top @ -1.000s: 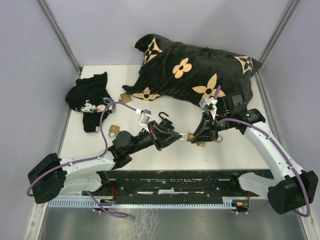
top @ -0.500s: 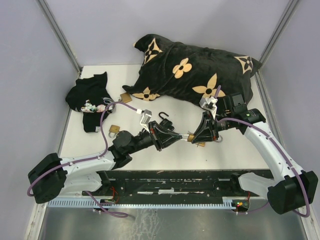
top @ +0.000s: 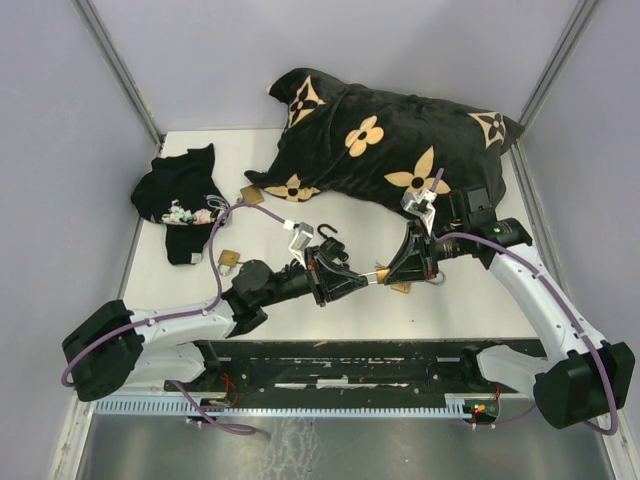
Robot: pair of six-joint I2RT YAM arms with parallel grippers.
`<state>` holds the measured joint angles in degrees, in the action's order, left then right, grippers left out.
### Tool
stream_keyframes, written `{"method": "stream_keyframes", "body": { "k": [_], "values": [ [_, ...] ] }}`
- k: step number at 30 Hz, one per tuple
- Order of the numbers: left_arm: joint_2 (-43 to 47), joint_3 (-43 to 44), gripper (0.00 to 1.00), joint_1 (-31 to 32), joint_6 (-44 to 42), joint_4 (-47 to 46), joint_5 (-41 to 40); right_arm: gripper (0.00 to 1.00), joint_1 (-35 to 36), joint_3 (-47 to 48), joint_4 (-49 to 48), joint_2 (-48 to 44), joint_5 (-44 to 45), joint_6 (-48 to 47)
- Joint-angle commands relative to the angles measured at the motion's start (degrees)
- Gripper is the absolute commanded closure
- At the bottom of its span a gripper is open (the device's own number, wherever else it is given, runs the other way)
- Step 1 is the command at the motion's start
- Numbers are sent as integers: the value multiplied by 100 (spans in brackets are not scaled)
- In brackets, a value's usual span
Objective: Lock with the key
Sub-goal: Lock the lock.
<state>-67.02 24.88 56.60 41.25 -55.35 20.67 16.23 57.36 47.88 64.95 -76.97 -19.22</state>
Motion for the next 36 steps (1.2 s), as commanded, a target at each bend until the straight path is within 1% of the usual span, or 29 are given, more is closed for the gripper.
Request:
{"method": "stream_keyframes", "body": {
  "k": [1, 6, 10, 13, 16, 18, 20, 21, 22, 27, 31, 33, 36],
  "values": [
    [-303, 16, 97, 310, 190, 436, 1032, 98, 47, 134, -1272, -2, -478, 121],
    [-615, 182, 97, 335, 251, -12, 865, 98, 64, 81, -1351, 33, -451, 201],
    [-653, 303, 97, 336, 220, -164, 695, 98, 157, 23, -1487, 91, -355, 314],
    [-484, 175, 97, 335, 195, -331, 456, 98, 170, 49, -1489, 123, -226, 324],
    [-60, -207, 96, 319, 89, -401, 54, 98, 154, 84, -1449, 67, -109, 305],
    [301, -516, 94, 317, 72, -449, -291, 98, 119, 102, -1467, 20, -52, 334],
    [665, -781, 89, 311, 71, -404, -547, 98, 48, 108, -1523, -3, -64, 420],
    [816, -891, 82, 314, 72, -372, -646, 98, 19, 96, -1584, -22, -106, 494],
    [958, -986, 79, 320, 85, -345, -744, 98, -13, 76, -1645, -38, -134, 591],
    [1319, -1335, 57, 323, 203, -409, -956, 98, -101, -175, -2613, -149, -166, 1492],
    [1303, -1477, 47, 321, 247, -680, -1143, 98, -129, -208, -2797, -140, -162, 1706],
    [1218, -1540, 40, 330, 192, -1031, -1271, 98, -127, -216, -2841, -90, -242, 1773],
    [996, -1483, 37, 369, 25, -1439, -1486, 98, -124, -211, -2845, -22, -337, 1790]
  ]
}}
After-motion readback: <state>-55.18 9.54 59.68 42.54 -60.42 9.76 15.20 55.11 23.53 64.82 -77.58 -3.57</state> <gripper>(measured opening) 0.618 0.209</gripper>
